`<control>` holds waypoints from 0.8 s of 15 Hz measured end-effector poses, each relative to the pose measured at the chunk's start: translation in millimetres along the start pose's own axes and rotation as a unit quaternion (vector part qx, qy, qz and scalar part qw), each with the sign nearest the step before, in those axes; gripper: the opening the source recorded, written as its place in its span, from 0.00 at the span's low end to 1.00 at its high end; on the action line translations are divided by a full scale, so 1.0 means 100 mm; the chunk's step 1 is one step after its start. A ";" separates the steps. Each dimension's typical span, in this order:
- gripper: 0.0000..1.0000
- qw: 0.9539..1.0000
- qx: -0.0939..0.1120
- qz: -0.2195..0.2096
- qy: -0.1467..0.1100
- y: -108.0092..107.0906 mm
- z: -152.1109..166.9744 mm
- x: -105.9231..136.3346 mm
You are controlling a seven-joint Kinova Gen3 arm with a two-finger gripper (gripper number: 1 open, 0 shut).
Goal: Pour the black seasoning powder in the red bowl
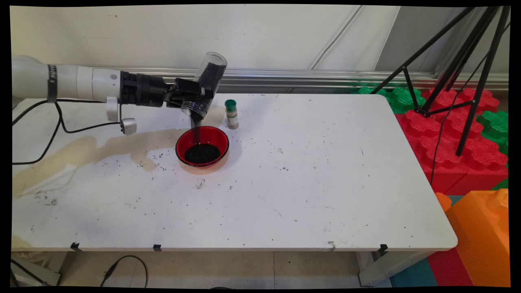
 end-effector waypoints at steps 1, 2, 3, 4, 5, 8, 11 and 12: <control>0.00 1.000 0.000 0.000 0.000 0.00 0.00 0.00; 0.00 1.000 0.000 0.001 0.000 0.00 0.00 0.00; 0.00 1.000 0.001 0.001 0.000 0.00 0.00 0.00; 0.00 1.000 0.001 0.002 0.000 0.00 -0.01 0.00; 0.00 1.000 0.001 0.002 0.000 -0.01 -0.01 0.00; 0.00 1.000 0.002 0.003 -0.001 -0.01 -0.01 0.00; 0.00 1.000 0.002 0.005 -0.001 -0.02 -0.02 0.00; 0.00 1.000 0.003 0.006 -0.001 -0.02 -0.02 0.00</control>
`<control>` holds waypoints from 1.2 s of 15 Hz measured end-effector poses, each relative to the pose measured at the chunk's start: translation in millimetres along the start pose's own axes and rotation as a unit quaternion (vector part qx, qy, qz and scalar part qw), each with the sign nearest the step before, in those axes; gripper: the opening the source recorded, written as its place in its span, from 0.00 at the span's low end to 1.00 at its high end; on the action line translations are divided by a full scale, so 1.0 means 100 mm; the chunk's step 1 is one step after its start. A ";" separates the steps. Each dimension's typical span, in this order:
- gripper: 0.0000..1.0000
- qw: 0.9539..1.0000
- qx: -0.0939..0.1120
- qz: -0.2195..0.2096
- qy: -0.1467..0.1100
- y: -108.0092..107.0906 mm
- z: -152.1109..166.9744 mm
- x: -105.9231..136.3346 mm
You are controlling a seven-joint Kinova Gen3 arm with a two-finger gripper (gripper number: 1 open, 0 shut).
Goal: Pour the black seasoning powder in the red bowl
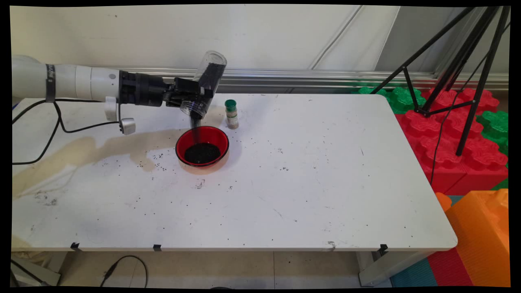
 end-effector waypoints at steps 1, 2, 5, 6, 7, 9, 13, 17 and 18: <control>0.00 1.000 0.000 0.001 0.000 0.00 0.00 0.00; 0.00 1.000 0.000 0.001 0.000 0.00 0.00 0.00; 0.00 1.000 0.001 0.003 0.000 -0.01 -0.01 0.00; 0.00 1.000 0.001 0.003 0.000 -0.01 -0.01 0.00; 0.00 1.000 0.001 0.003 0.000 -0.01 -0.01 0.00; 0.00 1.000 0.001 0.002 0.001 -0.01 -0.02 0.01; 0.00 1.000 0.000 -0.004 0.003 -0.01 -0.03 0.02; 0.00 1.000 -0.001 -0.015 0.004 0.00 -0.03 0.03; 0.00 1.000 -0.002 -0.021 0.005 0.00 -0.03 0.03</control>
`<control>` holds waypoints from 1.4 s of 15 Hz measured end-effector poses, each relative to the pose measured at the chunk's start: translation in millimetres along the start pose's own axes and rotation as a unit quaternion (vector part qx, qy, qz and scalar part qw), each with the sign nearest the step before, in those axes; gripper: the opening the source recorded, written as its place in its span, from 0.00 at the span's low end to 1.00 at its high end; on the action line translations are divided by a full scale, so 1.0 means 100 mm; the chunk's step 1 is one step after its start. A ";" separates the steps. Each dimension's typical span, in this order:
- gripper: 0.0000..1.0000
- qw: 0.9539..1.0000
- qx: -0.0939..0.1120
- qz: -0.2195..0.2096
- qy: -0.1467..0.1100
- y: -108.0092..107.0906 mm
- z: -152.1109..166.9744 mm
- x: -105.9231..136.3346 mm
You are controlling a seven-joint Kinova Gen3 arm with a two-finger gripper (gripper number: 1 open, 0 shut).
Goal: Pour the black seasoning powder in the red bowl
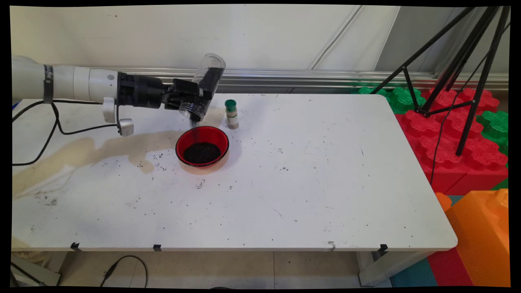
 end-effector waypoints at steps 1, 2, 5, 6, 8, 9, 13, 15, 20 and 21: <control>0.00 1.000 -0.001 -0.006 0.000 0.00 0.00 0.00; 0.00 1.000 -0.001 -0.012 0.001 0.00 0.00 0.00; 0.00 1.000 -0.003 -0.027 0.001 0.00 0.00 0.00; 0.00 0.999 -0.004 -0.033 0.001 0.00 0.00 0.00; 0.00 0.999 -0.005 -0.049 0.001 -0.01 0.00 -0.01; 0.00 0.998 -0.005 -0.055 0.001 -0.01 0.00 -0.01; 0.00 0.997 -0.005 -0.075 -0.001 -0.03 -0.02 -0.03; 0.00 0.996 -0.005 -0.084 -0.002 -0.05 -0.03 -0.04; 0.00 0.993 -0.008 -0.118 -0.007 -0.10 -0.11 -0.09; 0.00 0.992 -0.009 -0.126 -0.007 -0.12 -0.12 -0.10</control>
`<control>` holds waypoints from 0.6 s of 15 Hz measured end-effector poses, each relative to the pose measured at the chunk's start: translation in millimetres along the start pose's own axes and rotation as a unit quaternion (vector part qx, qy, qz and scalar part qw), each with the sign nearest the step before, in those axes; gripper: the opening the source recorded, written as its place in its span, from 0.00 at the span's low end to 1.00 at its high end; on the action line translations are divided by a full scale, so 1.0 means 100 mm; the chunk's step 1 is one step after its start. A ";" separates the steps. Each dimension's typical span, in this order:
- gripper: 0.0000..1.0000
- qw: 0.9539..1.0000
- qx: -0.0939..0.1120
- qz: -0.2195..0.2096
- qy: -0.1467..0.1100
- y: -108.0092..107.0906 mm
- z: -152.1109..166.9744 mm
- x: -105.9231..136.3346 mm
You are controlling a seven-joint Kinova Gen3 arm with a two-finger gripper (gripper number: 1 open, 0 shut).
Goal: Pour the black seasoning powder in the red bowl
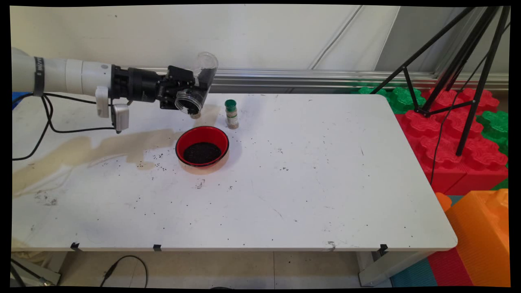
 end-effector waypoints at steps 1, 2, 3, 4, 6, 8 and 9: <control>0.00 1.000 -0.001 -0.005 0.000 -0.01 -0.01 0.00; 0.00 1.000 -0.002 -0.015 -0.001 -0.03 -0.03 -0.01; 0.00 1.000 -0.003 -0.020 -0.001 -0.05 -0.04 -0.01; 0.00 1.000 -0.004 -0.030 -0.001 -0.07 -0.06 -0.01; 0.00 0.999 -0.005 -0.053 -0.003 -0.14 -0.10 -0.02; 0.00 0.997 -0.007 -0.071 -0.004 -0.18 -0.13 -0.02; 0.00 0.997 -0.008 -0.082 -0.005 -0.21 -0.15 -0.02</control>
